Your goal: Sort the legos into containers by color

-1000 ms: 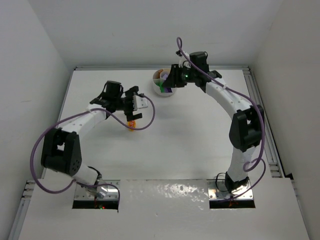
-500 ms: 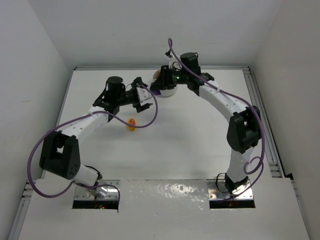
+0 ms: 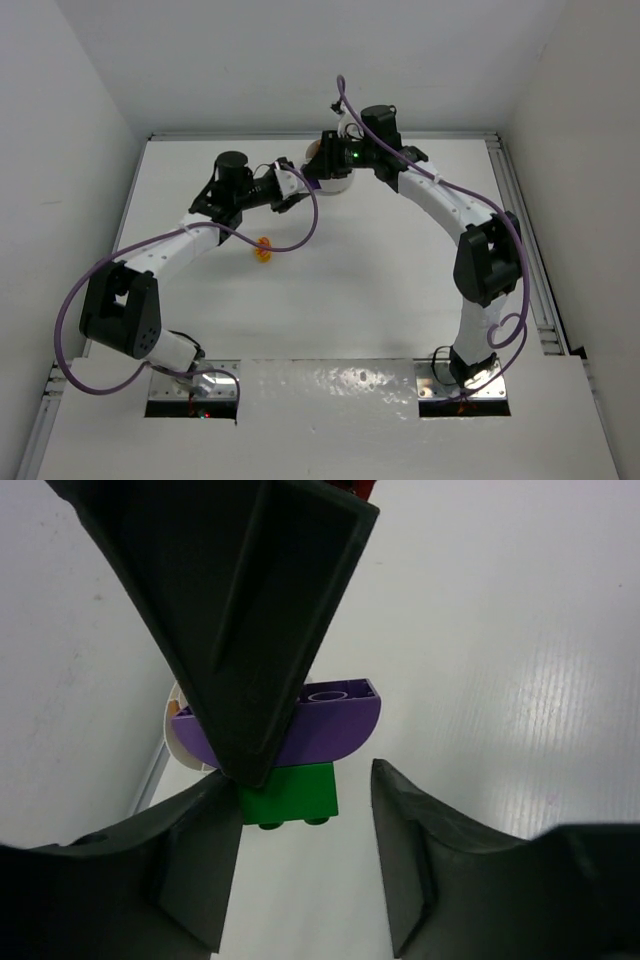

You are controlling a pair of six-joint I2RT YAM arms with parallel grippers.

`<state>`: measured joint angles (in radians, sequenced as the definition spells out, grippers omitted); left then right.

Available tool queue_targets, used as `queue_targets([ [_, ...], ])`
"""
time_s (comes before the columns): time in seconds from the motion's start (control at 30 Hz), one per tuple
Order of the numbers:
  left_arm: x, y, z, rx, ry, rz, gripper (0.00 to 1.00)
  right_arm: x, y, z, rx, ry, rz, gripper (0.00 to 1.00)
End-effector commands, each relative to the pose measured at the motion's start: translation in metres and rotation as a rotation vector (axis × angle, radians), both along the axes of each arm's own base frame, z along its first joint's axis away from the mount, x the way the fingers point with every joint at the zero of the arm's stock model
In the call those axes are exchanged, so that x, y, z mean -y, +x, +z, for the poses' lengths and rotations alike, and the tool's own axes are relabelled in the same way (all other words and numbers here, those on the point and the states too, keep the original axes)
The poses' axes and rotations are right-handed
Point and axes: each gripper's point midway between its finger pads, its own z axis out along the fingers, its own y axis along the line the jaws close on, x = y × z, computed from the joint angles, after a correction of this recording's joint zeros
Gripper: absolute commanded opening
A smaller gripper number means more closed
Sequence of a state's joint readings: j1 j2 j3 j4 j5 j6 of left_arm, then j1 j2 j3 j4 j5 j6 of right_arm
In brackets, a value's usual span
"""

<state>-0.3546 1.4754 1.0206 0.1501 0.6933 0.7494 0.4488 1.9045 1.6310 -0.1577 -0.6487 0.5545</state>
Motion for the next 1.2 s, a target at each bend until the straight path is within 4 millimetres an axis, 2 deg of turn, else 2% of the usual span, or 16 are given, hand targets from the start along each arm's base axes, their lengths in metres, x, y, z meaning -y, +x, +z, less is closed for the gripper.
queue_targets([
  [0.0, 0.008, 0.001, 0.013, 0.035, -0.036, -0.012, 0.45, -0.005, -0.002, 0.023, 0.058, 0.042, 0.018, 0.0],
  [0.13, 0.009, 0.004, 0.016, 0.03, -0.05, 0.009, 0.18, -0.006, -0.002, 0.023, 0.059, 0.042, 0.018, 0.0],
  [0.17, 0.008, 0.005, 0.015, 0.025, -0.049, 0.024, 0.03, -0.006, -0.002, 0.023, 0.061, 0.042, 0.021, 0.0],
  [0.2, 0.006, 0.007, 0.015, 0.016, -0.055, 0.04, 0.0, -0.006, -0.002, 0.024, 0.061, 0.043, 0.022, 0.0],
  [0.33, -0.007, 0.015, 0.002, -0.029, -0.018, 0.143, 0.0, -0.002, 0.008, 0.029, 0.063, 0.051, 0.004, 0.0],
  [0.43, -0.029, 0.023, -0.018, -0.105, 0.027, 0.288, 0.0, 0.016, 0.033, 0.042, 0.064, 0.078, -0.059, 0.0],
  [0.53, -0.06, 0.028, -0.034, -0.201, 0.036, 0.401, 0.0, 0.056, 0.075, 0.056, 0.094, 0.107, -0.211, 0.0],
  [0.63, -0.075, 0.029, -0.037, -0.238, 0.013, 0.456, 0.0, 0.074, 0.104, 0.064, 0.141, 0.105, -0.326, 0.0],
  [0.77, -0.084, 0.033, -0.032, -0.224, 0.005, 0.508, 0.0, 0.073, 0.129, 0.068, 0.214, 0.139, -0.383, 0.0],
  [0.8, -0.086, 0.034, -0.032, -0.231, 0.0, 0.526, 0.0, 0.079, 0.141, 0.054, 0.219, 0.122, -0.437, 0.0],
  [0.87, -0.087, 0.034, -0.035, -0.244, -0.006, 0.539, 0.0, 0.087, 0.158, 0.058, 0.31, 0.146, -0.507, 0.0],
  [0.93, -0.088, 0.033, -0.038, -0.258, -0.011, 0.547, 0.0, 0.095, 0.177, 0.045, 0.372, 0.13, -0.58, 0.0],
  [0.97, -0.089, 0.032, -0.04, -0.263, -0.01, 0.55, 0.0, 0.094, 0.184, 0.051, 0.428, 0.142, -0.59, 0.0],
  [1.0, -0.09, 0.032, -0.042, -0.269, -0.008, 0.555, 0.0, 0.09, 0.193, 0.033, 0.458, 0.097, -0.591, 0.0],
  [1.07, -0.092, 0.032, -0.046, -0.274, -0.003, 0.569, 0.0, 0.082, 0.2, 0.036, 0.555, 0.076, -0.574, 0.0],
  [1.17, -0.097, 0.033, -0.051, -0.28, 0.009, 0.597, 0.0, 0.071, 0.204, 0.021, 0.695, -0.006, -0.544, 0.0],
])
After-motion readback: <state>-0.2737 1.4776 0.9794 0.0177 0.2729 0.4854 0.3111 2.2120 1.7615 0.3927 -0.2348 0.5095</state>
